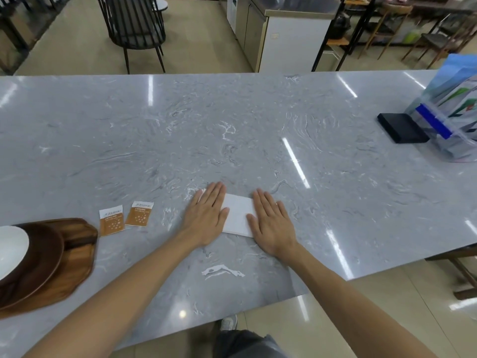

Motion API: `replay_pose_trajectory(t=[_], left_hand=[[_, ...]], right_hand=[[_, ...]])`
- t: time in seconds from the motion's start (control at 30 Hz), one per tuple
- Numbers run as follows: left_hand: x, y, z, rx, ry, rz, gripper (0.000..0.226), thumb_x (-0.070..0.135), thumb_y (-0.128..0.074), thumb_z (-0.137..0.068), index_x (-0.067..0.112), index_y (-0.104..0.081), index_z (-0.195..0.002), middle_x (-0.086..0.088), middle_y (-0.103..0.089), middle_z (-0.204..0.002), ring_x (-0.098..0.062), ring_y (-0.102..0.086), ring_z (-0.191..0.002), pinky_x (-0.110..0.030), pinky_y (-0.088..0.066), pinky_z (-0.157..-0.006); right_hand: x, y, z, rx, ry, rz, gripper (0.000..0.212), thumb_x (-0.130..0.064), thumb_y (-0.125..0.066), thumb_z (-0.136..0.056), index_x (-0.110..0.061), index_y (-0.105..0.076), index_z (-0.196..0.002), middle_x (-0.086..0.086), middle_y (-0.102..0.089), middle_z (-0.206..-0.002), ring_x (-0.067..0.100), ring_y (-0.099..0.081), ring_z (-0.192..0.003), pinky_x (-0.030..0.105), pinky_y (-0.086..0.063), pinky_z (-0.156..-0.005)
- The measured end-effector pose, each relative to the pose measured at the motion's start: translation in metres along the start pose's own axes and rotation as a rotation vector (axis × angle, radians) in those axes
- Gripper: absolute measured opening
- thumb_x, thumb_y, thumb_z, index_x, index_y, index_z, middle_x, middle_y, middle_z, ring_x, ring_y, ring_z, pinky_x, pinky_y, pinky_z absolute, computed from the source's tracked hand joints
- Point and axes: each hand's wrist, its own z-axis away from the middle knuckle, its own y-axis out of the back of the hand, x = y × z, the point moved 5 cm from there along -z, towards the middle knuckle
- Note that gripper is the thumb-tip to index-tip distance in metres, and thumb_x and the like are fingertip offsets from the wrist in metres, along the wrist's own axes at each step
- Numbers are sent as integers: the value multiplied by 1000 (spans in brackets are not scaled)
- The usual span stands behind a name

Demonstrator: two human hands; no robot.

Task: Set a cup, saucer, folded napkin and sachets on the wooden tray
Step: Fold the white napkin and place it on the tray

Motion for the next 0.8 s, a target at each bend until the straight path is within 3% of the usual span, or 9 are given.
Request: replay_pose_trajectory(t=[0.3, 0.5, 0.8], left_hand=[[-3, -2, -1, -12, -38, 41, 63, 40, -16, -107, 12, 2, -161, -2, 4, -171, -16, 6, -157, -40, 1, -128], [-3, -2, 1, -27, -95, 8, 63, 40, -16, -108, 12, 1, -161, -2, 4, -171, -17, 8, -157, -40, 2, -128], [-2, 3, -3, -40, -327, -87, 59, 43, -13, -107, 25, -1, -162, 7, 0, -171, -14, 7, -157, -37, 1, -126]], right_hand=[[9, 1, 8, -18, -4, -14, 64, -47, -21, -110, -18, -5, -165, -1, -7, -174, 16, -3, -160, 43, -4, -130], [10, -1, 26, -63, -32, -31, 62, -49, -14, -109, -27, 1, -165, -4, 4, -174, 15, 3, -160, 45, 1, -129], [-15, -7, 83, -37, -193, -56, 61, -51, -11, -108, -33, 5, -164, -1, 9, -174, 20, 7, -160, 46, 4, -128]])
